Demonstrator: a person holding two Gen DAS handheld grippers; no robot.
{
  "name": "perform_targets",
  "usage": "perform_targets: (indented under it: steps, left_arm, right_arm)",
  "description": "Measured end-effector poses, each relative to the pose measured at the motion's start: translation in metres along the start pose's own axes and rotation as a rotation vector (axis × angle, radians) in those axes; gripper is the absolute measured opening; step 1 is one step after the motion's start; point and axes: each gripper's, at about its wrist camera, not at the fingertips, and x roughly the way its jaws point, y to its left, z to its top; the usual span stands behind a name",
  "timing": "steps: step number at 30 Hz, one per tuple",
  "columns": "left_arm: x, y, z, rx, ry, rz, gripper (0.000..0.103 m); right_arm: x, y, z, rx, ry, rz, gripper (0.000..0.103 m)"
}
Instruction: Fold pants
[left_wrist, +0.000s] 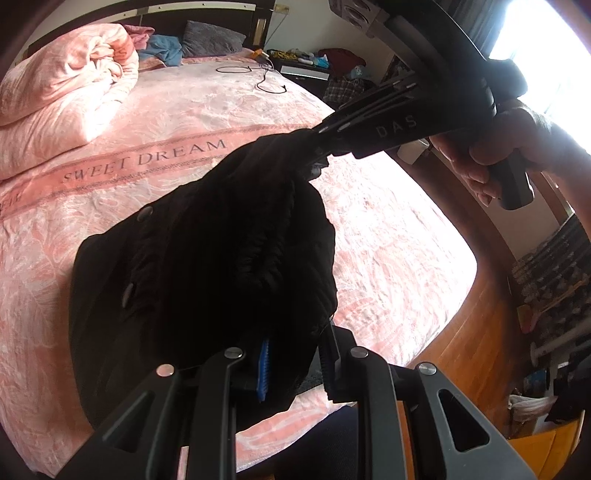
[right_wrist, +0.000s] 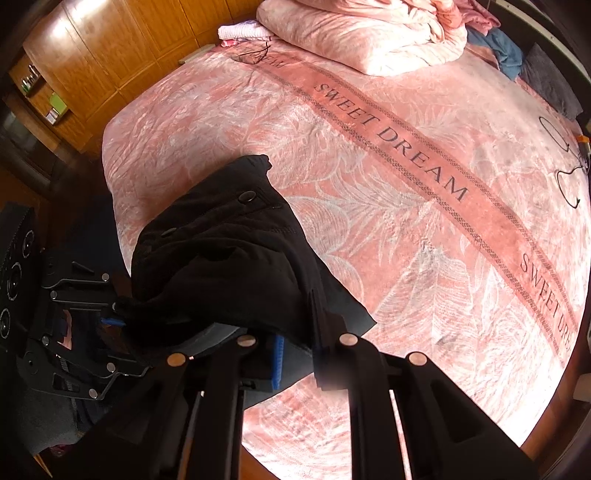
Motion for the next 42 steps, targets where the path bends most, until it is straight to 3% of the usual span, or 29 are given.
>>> perform_targets:
  steps: [14, 30, 34, 37, 40, 42]
  left_arm:
    - [0.055, -0.001, -0.002, 0.014, 0.097, -0.001, 0.021]
    - [0.085, 0.007, 0.000, 0.004, 0.176, -0.038, 0.023]
    - [0.087, 0.017, -0.001, -0.013, 0.184, -0.088, 0.025]
    - [0.088, 0.020, -0.003, -0.013, 0.189, -0.095, 0.026]
    - [0.086, 0.023, -0.004, -0.031, 0.199, -0.140, 0.029]
    - [0.080, 0.023, -0.005, -0.038, 0.200, -0.178, 0.032]
  right_arm:
    - [0.037, -0.023, -0.032, -0.004, -0.009, -0.004, 0.011]
    - [0.067, -0.030, -0.058, 0.027, -0.019, -0.014, 0.012]
    - [0.062, -0.028, -0.063, 0.060, -0.030, -0.029, 0.018]
    - [0.056, -0.031, -0.069, 0.095, -0.028, -0.058, 0.038]
    - [0.047, -0.039, -0.080, 0.157, -0.022, -0.088, 0.039]
    - [0.040, -0.051, -0.092, 0.275, -0.037, -0.064, 0.040]
